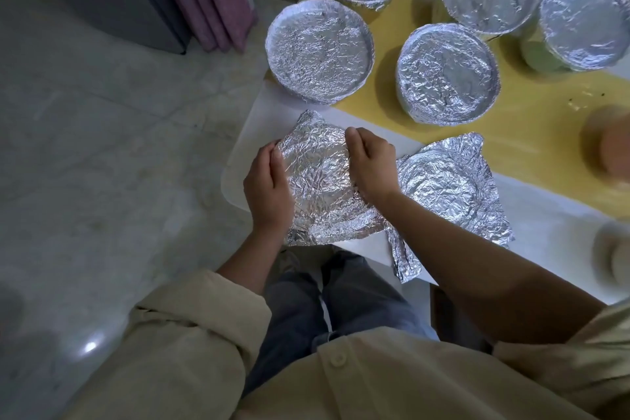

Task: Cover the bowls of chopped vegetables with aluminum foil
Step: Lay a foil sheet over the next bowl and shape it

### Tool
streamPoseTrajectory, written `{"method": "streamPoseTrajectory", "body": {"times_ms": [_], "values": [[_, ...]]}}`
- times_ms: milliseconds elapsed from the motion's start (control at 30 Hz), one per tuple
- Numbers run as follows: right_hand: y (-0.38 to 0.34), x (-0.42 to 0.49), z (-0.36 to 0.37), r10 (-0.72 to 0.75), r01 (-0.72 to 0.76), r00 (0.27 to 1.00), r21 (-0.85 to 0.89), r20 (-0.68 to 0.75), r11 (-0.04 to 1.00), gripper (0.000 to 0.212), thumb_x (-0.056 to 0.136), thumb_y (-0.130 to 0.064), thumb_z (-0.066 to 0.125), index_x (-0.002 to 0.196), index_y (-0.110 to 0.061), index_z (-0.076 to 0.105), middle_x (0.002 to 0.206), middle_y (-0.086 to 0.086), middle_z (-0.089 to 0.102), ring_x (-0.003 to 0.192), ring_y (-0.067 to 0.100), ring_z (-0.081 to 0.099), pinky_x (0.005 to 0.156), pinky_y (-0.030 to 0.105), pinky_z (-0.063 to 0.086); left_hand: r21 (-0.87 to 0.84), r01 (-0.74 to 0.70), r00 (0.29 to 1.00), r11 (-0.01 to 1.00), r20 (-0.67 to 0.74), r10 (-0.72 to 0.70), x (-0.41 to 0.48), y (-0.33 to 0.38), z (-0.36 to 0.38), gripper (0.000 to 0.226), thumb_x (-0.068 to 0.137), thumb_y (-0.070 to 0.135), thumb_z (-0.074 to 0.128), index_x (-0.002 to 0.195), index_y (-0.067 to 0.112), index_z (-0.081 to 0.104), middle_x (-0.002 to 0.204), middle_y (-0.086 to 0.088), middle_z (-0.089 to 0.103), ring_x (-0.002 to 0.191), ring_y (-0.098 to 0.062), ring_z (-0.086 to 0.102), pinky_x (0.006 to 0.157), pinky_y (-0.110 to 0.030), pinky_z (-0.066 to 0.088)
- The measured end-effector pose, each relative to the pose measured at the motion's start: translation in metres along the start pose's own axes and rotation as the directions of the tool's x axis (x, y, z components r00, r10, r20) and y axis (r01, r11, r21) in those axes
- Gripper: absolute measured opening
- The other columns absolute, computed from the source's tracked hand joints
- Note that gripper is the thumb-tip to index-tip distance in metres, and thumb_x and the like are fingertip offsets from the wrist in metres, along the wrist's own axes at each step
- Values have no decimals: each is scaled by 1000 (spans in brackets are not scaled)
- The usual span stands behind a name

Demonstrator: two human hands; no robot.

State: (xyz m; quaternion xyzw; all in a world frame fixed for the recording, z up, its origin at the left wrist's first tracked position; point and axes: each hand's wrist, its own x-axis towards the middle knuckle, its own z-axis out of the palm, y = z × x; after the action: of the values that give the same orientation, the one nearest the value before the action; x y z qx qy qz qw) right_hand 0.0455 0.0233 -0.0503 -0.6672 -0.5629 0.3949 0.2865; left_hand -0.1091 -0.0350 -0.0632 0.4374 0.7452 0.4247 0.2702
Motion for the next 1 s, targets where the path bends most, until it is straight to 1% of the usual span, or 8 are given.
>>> {"method": "streamPoseTrajectory", "body": {"times_ms": [167, 300, 467, 600, 733, 800, 900, 1000], "values": [[2, 4, -2, 101, -113, 988, 102, 114, 988, 44, 101, -40, 45, 63, -20, 37, 55, 0, 37, 54, 18, 38, 54, 34, 36, 32, 24, 1000, 999, 1, -24, 2, 0, 0, 34, 104, 19, 40, 120, 4, 65, 111, -10, 72, 97, -20, 65, 75, -18, 40], [1, -1, -4, 127, -140, 986, 123, 109, 982, 42, 101, -41, 43, 66, -19, 39, 58, 5, 39, 55, 20, 40, 54, 35, 36, 146, 14, 996, 989, 82, -27, 7, 4, -3, 38, 105, 27, 35, 112, 5, 64, 100, -14, 71, 91, -31, 63, 68, -27, 31], [6, -28, -4, 225, -216, 974, 220, -14, 951, 43, 101, -43, 38, 66, -17, 41, 57, 12, 41, 53, 22, 41, 52, 37, 33, 502, -136, 982, 854, 180, 51, 17, 12, -5, 48, 99, 33, 22, 108, 7, 61, 109, -18, 59, 102, -33, 44, 85, -44, 32], [5, -50, -1, 386, -324, 914, 351, -123, 879, 43, 94, -52, 35, 60, -28, 42, 59, 6, 41, 57, 22, 42, 54, 42, 36, 558, -219, 973, 800, 185, 137, 7, 33, -6, 39, 87, 30, 41, 114, 8, 58, 112, -17, 56, 105, -37, 51, 86, -46, 40], [7, -69, 11, 451, -329, 855, 406, -256, 853, 43, 87, -63, 28, 65, -31, 46, 74, 20, 53, 68, 43, 54, 63, 57, 48, 585, -295, 953, 755, 238, 189, 0, 40, -11, 60, 84, 35, 24, 126, 4, 56, 118, -17, 60, 110, -37, 53, 92, -46, 39], [1, -80, 18, 504, -346, 818, 463, -278, 816, 39, 92, -58, 26, 74, -31, 47, 78, 16, 54, 78, 43, 58, 71, 57, 49, 560, -317, 940, 766, 296, 172, -5, 37, -15, 69, 84, 38, 18, 133, 4, 53, 126, -17, 58, 116, -36, 52, 98, -45, 37], [0, -95, 24, 542, -349, 803, 543, -247, 764, 31, 104, -35, 27, 98, -16, 50, 86, 3, 50, 82, 23, 50, 74, 34, 42, 548, -349, 929, 760, 309, 203, -14, 32, -17, 66, 88, 35, 24, 138, -2, 48, 142, -22, 48, 129, -40, 46, 110, -49, 32], [3, -104, 20, 543, -360, 822, 584, -170, 727, 35, 101, -32, 34, 126, -13, 48, 110, 4, 57, 101, 25, 55, 86, 38, 45, 617, -340, 941, 709, 229, 251, -26, 35, -16, 56, 92, 28, 41, 139, -1, 47, 150, -24, 38, 138, -41, 37, 119, -53, 20]]}}
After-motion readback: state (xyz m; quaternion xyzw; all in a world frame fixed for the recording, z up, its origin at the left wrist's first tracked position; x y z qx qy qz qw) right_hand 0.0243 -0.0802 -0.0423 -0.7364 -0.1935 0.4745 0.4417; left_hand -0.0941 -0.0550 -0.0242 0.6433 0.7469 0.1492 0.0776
